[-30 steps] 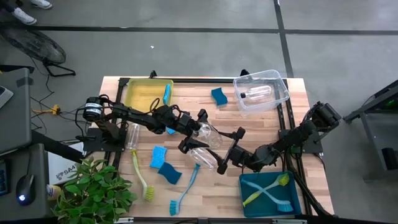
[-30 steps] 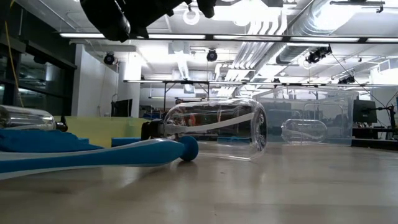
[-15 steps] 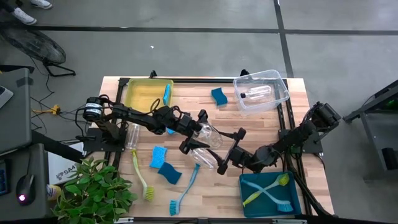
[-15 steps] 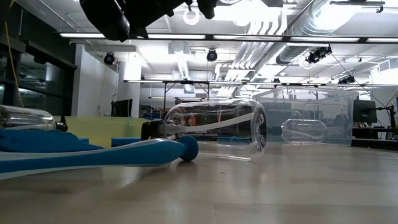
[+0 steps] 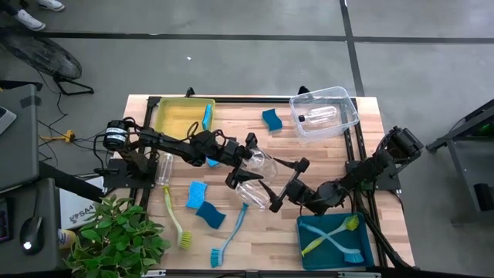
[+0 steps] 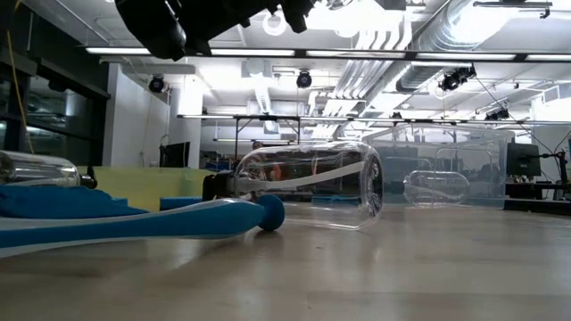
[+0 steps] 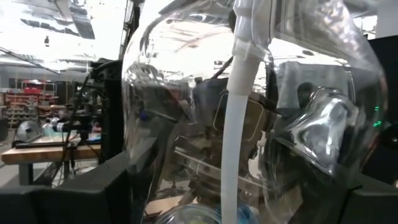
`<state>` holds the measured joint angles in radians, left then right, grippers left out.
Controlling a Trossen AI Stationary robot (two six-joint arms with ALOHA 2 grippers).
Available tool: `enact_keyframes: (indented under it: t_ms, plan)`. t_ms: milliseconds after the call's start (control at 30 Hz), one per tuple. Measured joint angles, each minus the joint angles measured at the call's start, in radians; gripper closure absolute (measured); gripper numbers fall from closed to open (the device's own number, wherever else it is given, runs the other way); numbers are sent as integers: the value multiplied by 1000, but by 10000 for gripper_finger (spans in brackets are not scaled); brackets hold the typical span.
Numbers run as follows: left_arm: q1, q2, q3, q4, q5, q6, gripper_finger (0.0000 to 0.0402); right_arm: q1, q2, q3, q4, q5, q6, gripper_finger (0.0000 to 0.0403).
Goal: Pick & Place Kitchen Sink Supplies
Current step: Put the transparent soap dispenser into the transparent bin
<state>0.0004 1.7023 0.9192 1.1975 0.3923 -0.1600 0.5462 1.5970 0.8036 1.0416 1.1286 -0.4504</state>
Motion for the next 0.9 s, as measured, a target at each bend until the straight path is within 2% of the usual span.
enact_keyframes:
  t_ms: [267,500,633,800,900]
  plan:
    - [-1,0,0,-6,-9,14,101,11,0,0,-5,7,7,4]
    - [0,0,0,-33,-49,46,101,47,0,0,-25,136,0,4]
    - [0,0,0,-58,-71,58,101,78,0,0,-32,175,9,3]
    - [-1,0,0,-142,-143,103,101,125,0,0,-30,228,-1,6]
    - [-1,0,0,-211,-183,114,101,143,-9,0,-30,211,-2,6]
